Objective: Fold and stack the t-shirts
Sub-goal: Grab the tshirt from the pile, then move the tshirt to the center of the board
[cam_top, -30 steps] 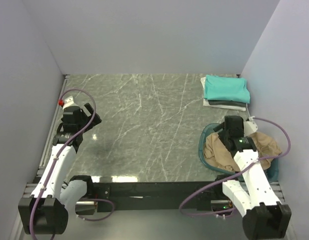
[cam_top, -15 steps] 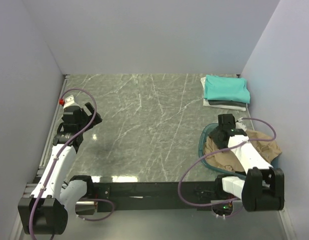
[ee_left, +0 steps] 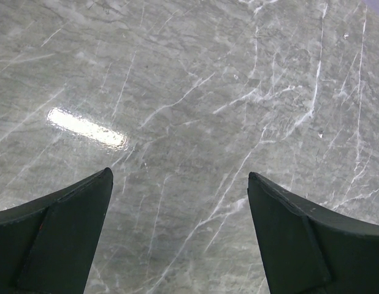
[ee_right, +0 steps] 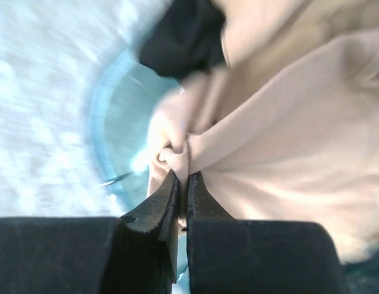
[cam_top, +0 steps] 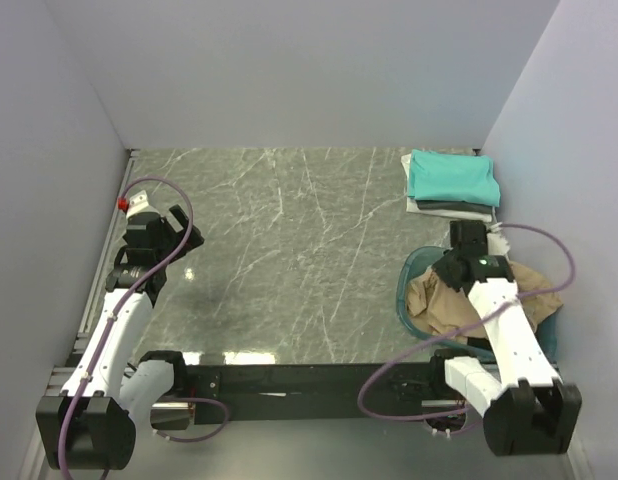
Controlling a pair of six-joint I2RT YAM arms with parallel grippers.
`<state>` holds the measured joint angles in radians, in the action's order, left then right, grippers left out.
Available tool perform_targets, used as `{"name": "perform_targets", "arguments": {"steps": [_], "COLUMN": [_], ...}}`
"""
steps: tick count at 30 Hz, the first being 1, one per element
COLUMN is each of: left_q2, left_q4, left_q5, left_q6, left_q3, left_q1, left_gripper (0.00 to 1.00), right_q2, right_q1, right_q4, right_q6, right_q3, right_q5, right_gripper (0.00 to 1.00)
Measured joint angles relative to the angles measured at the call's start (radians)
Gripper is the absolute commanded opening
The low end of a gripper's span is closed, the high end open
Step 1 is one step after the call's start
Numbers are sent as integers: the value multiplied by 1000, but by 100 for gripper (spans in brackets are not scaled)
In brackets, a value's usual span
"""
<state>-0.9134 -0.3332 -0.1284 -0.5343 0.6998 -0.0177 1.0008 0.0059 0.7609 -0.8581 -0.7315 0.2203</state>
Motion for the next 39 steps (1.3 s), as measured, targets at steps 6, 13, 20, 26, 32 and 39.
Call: {"name": "perform_targets", "arguments": {"steps": [6,13,20,26,32,39], "left_q2": [0,0,0,0,0,2], "left_q4": [1,14,30,32,29,-15], "left_q5": [0,21,75,92,109,103], "left_q6": [0,1,11,10,-28,-55], "left_q3": [0,-3,-10,-10,-7,68], "left_q1": [-7,-13,-16,-16,-16,-16], "left_gripper": [98,97,95,95,95,95], "right_q2": [-179,-293,-250,-47,205,408], "right_q1": [0,0,0,45,395,544], "right_q4": [184,189,-13,-212,-314,-367], "right_q6": [20,62,185,237,368,378], "right_q3": [-288,-613,-850,-1035,-1234,-1265], "right_q5": [130,217,119,-78,-72,-103], "right_gripper": [0,0,0,0,0,0]}}
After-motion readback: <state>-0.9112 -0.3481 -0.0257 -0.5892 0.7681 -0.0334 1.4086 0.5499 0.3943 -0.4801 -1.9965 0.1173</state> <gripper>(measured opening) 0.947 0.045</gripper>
